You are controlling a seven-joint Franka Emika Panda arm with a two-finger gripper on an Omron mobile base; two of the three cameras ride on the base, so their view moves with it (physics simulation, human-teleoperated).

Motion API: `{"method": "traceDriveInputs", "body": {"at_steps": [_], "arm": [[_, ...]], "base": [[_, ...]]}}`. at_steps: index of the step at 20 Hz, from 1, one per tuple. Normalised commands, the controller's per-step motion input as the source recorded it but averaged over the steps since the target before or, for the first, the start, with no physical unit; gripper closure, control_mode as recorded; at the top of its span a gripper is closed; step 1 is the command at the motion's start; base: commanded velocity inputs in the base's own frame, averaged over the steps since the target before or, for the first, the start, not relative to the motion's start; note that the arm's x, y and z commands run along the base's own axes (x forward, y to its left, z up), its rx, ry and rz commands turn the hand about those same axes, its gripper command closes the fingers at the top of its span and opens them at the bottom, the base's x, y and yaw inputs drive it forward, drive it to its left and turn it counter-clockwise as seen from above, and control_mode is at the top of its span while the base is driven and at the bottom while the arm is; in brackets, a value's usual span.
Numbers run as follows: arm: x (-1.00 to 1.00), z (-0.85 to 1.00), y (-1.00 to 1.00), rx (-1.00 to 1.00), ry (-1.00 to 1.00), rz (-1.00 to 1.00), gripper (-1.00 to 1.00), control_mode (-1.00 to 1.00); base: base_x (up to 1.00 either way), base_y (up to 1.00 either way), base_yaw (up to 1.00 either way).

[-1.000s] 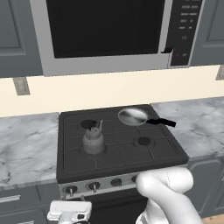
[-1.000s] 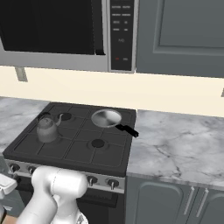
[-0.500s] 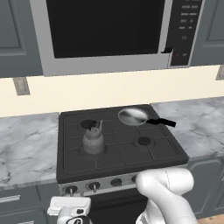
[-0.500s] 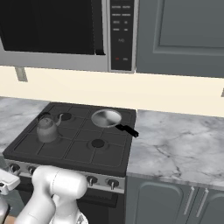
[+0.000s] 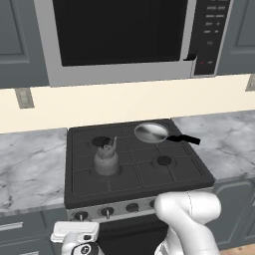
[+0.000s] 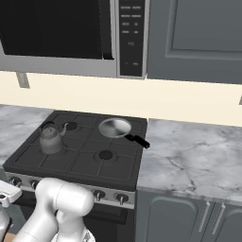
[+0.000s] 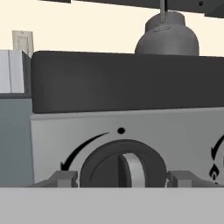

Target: Pick the kettle from the counter and place it on a stove burner. Then turn the burner on.

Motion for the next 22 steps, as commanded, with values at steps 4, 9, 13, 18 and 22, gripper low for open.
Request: {"method": "traceDriveInputs", "body": {"at_steps": [4, 9, 13, 18, 22], "arm": [[0.22, -0.18, 0.16, 0.0, 0.0, 0.0, -1.0, -1.0], [0.18, -0.03, 0.01, 0.0, 0.0, 0.0, 1.0, -1.0], [0.02, 0.0, 0.0, 0.0, 0.0, 0.0, 1.0, -1.0], [0.0, 0.0, 0.0, 0.0, 0.0, 0.0, 1.0, -1.0], [0.0, 0.0, 0.0, -0.04, 0.0, 0.01, 1.0, -1.0]], "base": [[0.0, 0.0, 0.0], [0.0, 0.0, 0.0], [0.0, 0.0, 0.0], [0.0, 0.0, 0.0], [0.0, 0.0, 0.0]]}}
